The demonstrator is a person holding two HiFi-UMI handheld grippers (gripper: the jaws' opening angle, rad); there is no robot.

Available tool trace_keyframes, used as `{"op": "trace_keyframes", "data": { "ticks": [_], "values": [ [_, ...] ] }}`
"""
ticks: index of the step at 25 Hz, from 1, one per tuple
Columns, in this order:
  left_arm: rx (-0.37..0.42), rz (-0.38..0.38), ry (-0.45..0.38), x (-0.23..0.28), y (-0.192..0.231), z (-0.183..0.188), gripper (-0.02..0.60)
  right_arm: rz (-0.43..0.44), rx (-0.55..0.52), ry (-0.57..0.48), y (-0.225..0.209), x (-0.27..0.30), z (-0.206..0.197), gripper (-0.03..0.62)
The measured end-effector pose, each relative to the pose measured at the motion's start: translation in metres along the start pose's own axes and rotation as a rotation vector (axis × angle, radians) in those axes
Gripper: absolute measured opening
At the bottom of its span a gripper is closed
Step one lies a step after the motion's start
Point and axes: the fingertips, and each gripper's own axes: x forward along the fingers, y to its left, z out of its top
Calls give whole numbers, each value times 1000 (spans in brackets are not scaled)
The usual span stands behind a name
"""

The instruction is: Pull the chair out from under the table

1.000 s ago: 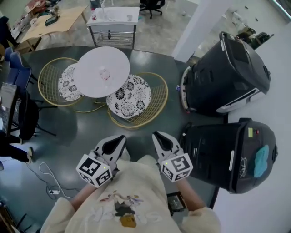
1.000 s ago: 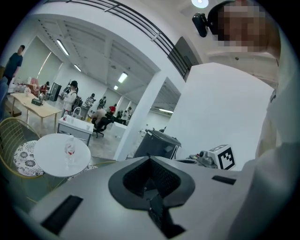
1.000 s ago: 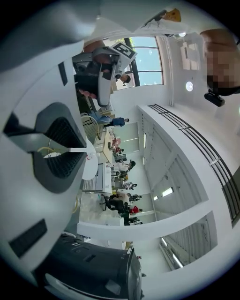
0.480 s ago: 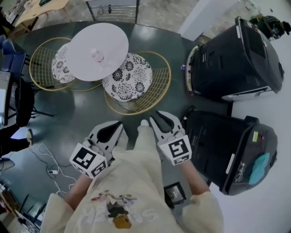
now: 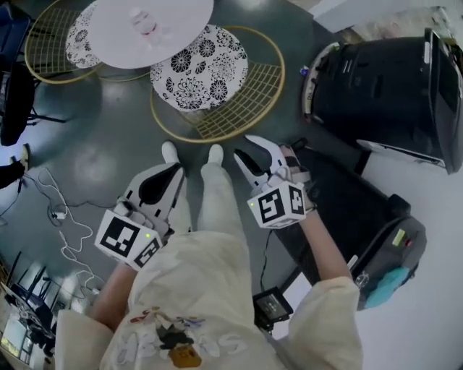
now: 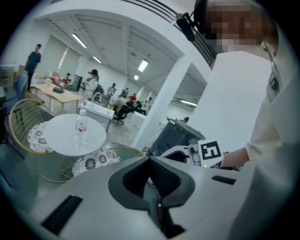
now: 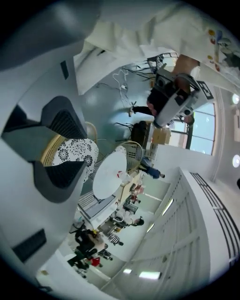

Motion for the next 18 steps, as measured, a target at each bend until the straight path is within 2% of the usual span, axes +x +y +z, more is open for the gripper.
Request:
{"op": "trace_keyframes", "data": {
  "ticks": [2, 4, 9, 18],
  "values": [
    [-7, 56, -18, 6, 5, -10, 3, 31, -119, 32, 3, 10, -12, 132],
    [-6, 79, -10, 11, 6, -23, 3, 67, -215, 55, 8, 20, -23, 132],
    [-12, 101, 25, 28, 10, -58, 2, 152, -384, 94, 16, 49, -49, 132],
    [-97, 144, 23, 62, 29, -99, 3, 313, -699, 226, 12, 97, -117, 132]
  ]
}}
